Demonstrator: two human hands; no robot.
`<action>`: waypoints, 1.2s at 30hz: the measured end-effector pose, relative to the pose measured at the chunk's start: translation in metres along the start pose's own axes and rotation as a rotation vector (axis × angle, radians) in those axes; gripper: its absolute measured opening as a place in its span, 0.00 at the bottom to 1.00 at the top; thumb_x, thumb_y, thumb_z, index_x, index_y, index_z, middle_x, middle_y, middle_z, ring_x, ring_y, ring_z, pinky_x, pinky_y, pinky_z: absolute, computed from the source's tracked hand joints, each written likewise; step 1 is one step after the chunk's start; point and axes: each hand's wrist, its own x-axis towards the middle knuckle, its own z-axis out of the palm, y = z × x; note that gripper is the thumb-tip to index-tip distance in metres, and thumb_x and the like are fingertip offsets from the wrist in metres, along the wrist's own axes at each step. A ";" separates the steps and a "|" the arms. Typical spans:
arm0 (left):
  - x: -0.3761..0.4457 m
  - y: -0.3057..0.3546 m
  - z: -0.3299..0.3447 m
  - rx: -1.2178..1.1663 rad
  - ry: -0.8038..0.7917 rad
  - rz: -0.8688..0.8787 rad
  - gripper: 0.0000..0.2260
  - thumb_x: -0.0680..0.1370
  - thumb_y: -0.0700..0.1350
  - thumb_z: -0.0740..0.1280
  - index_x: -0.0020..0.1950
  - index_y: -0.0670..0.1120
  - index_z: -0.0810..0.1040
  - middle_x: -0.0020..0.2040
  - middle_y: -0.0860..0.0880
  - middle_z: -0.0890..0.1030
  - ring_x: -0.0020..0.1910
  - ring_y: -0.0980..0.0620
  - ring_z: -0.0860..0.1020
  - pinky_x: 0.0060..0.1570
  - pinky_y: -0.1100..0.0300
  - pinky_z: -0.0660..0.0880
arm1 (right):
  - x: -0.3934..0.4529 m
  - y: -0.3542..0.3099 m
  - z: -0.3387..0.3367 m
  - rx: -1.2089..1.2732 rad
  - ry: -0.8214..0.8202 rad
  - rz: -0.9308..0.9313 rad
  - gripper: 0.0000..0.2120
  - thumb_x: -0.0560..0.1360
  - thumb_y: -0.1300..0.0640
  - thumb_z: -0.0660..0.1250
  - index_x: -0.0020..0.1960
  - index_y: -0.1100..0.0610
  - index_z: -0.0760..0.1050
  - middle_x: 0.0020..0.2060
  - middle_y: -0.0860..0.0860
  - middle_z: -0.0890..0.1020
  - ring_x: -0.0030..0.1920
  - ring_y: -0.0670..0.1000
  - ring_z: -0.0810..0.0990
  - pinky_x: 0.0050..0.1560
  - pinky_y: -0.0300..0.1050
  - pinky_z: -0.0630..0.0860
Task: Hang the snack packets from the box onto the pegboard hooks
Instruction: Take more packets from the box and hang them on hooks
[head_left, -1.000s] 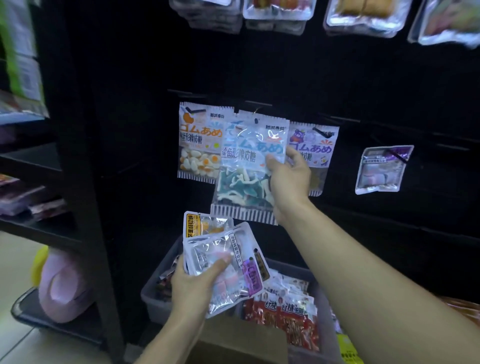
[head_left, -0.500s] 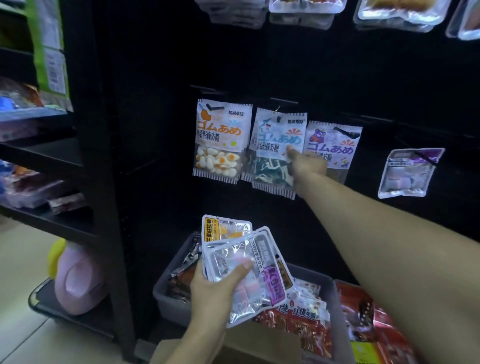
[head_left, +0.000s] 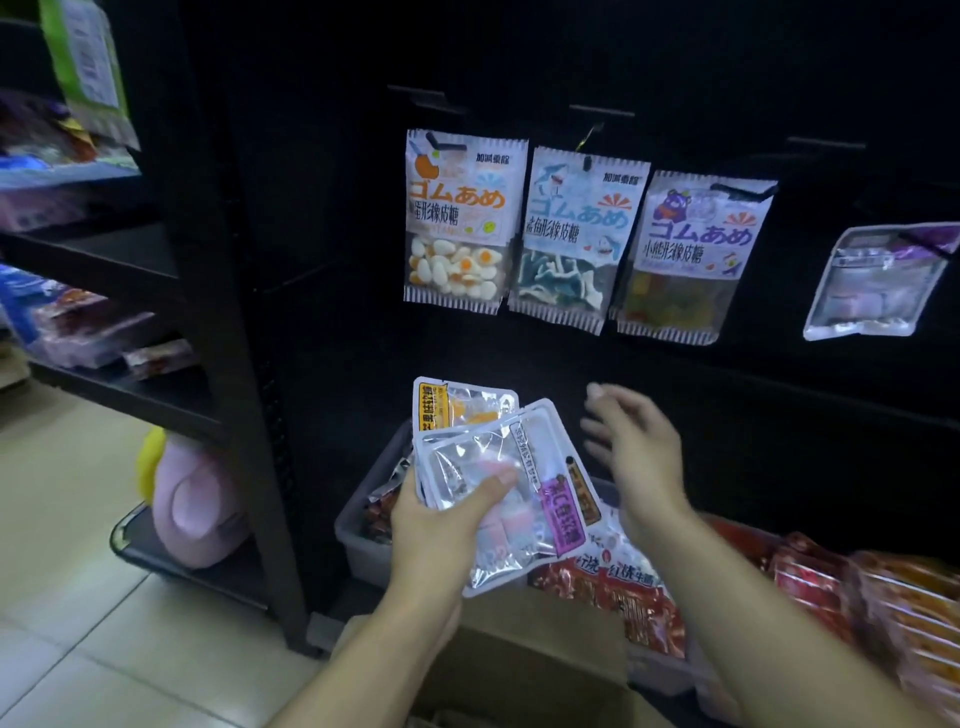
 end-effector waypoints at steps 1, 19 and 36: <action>0.000 -0.002 0.001 0.004 0.000 -0.007 0.24 0.67 0.42 0.84 0.61 0.53 0.82 0.51 0.53 0.90 0.49 0.50 0.89 0.47 0.51 0.87 | -0.022 0.011 -0.006 0.008 -0.031 0.011 0.11 0.77 0.48 0.75 0.57 0.51 0.82 0.51 0.48 0.87 0.52 0.48 0.86 0.49 0.44 0.82; -0.006 -0.016 0.014 -0.115 -0.049 0.040 0.30 0.67 0.50 0.79 0.68 0.48 0.80 0.60 0.45 0.88 0.57 0.42 0.87 0.59 0.39 0.83 | -0.058 0.042 -0.036 0.088 -0.212 0.247 0.20 0.68 0.61 0.82 0.58 0.57 0.80 0.48 0.54 0.89 0.45 0.54 0.86 0.42 0.46 0.79; 0.006 -0.026 0.009 -0.072 -0.027 0.046 0.20 0.74 0.39 0.78 0.66 0.47 0.81 0.57 0.46 0.89 0.54 0.44 0.88 0.54 0.46 0.84 | -0.032 0.049 -0.067 0.337 -0.092 0.356 0.07 0.78 0.60 0.73 0.57 0.57 0.83 0.45 0.52 0.86 0.42 0.49 0.83 0.45 0.43 0.78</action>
